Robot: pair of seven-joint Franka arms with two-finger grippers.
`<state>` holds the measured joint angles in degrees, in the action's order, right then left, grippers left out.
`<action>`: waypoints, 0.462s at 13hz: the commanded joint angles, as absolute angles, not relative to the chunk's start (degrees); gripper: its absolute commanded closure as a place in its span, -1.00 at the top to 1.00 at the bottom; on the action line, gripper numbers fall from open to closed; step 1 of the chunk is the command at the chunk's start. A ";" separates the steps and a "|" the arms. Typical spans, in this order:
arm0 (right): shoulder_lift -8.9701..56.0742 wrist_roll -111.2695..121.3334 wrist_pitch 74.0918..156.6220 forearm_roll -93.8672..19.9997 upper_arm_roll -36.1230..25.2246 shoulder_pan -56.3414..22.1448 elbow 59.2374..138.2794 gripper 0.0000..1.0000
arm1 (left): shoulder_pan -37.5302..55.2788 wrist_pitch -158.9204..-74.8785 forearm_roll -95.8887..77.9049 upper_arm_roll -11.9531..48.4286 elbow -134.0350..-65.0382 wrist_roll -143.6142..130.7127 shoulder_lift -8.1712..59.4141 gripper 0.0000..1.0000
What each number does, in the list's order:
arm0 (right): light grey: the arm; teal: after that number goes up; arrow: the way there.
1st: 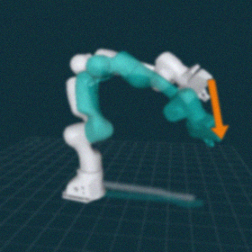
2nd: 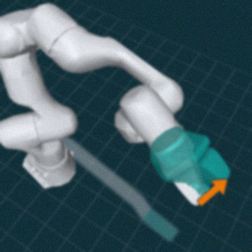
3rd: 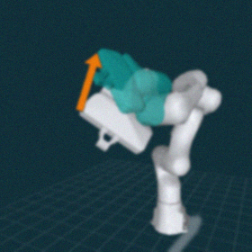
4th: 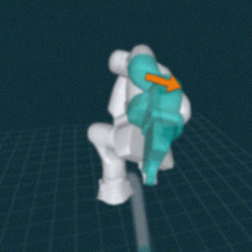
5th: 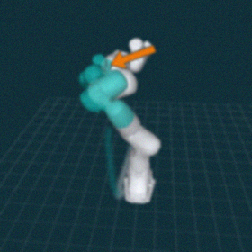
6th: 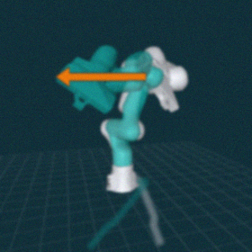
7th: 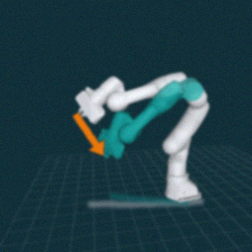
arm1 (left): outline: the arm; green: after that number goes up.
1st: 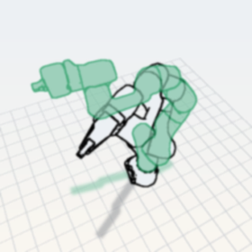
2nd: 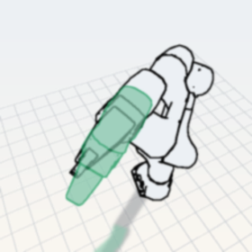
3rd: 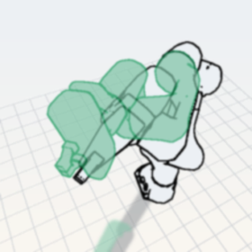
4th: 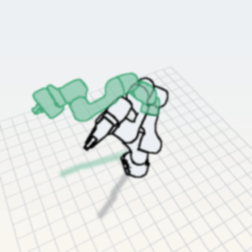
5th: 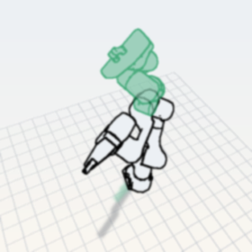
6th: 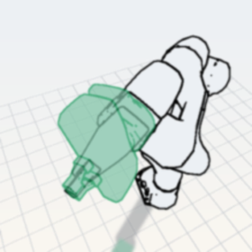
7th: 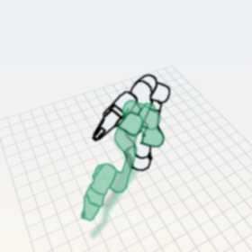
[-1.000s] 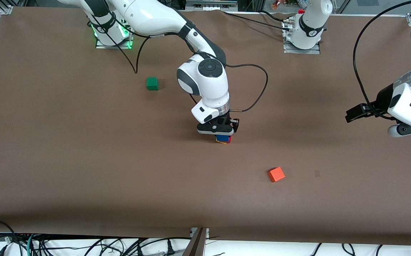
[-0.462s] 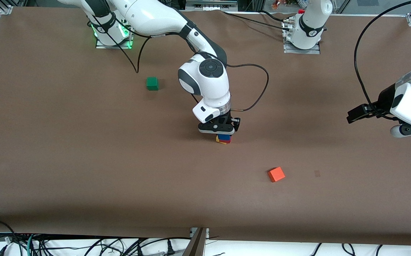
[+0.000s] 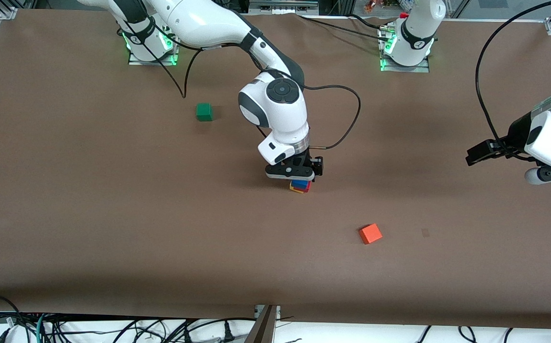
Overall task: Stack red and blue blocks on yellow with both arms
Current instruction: 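Lower the blue cube onto the red cube and open the right gripper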
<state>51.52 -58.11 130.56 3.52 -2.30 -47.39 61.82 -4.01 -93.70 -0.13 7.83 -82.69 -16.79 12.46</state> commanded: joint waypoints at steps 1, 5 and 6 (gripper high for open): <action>47.49 -56.44 123.34 -0.86 -1.93 -44.31 60.21 0.99 | -4.13 -93.78 -0.97 7.82 -82.35 -16.79 12.13 1.00; 37.90 -43.97 107.45 -7.11 -2.46 -37.64 62.30 1.00 | -3.78 -93.69 -0.35 7.82 -82.35 -17.23 12.13 1.00; 35.71 -41.34 103.66 -7.82 -2.55 -35.09 63.01 1.00 | -3.78 -93.69 -0.35 7.82 -82.27 -17.23 12.13 1.00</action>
